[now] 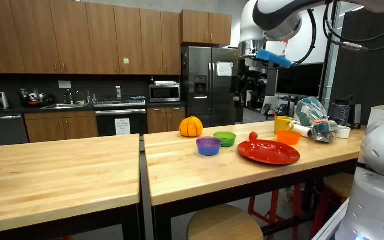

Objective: Pour the contents in the green bowl into the purple bowl.

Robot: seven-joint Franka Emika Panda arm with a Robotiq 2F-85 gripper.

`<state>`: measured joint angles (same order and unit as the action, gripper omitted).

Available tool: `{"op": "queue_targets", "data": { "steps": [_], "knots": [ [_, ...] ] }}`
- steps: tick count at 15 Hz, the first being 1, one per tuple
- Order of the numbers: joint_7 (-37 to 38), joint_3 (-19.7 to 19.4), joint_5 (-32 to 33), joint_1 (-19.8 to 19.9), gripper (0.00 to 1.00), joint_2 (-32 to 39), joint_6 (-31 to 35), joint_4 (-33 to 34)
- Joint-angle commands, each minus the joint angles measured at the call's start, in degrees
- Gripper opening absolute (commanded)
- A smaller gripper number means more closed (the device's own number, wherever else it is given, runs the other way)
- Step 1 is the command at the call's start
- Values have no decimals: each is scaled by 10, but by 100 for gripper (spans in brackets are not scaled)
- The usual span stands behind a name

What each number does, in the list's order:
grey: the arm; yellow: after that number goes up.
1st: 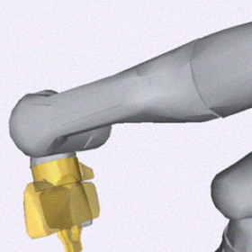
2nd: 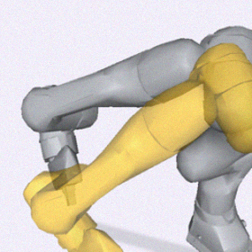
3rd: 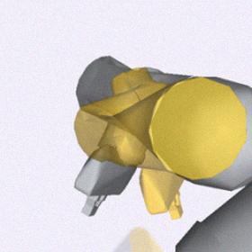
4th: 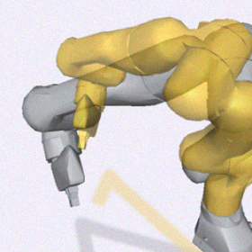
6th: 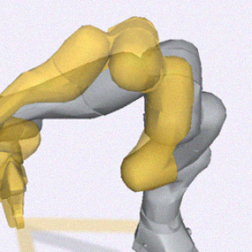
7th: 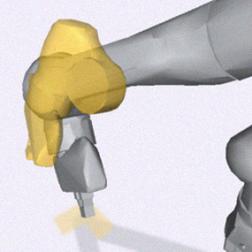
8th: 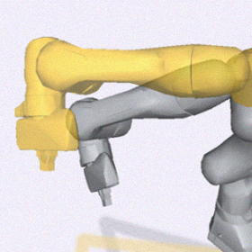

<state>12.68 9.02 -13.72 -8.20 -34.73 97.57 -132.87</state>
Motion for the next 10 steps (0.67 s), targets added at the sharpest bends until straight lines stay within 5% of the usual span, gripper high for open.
{"op": "queue_targets", "data": {
  "steps": [1,10],
  "knots": [
    [-2,4,-2,6,100,0,-2,2],
    [-3,6,22,23,100,34,54,-6]
  ]
}}
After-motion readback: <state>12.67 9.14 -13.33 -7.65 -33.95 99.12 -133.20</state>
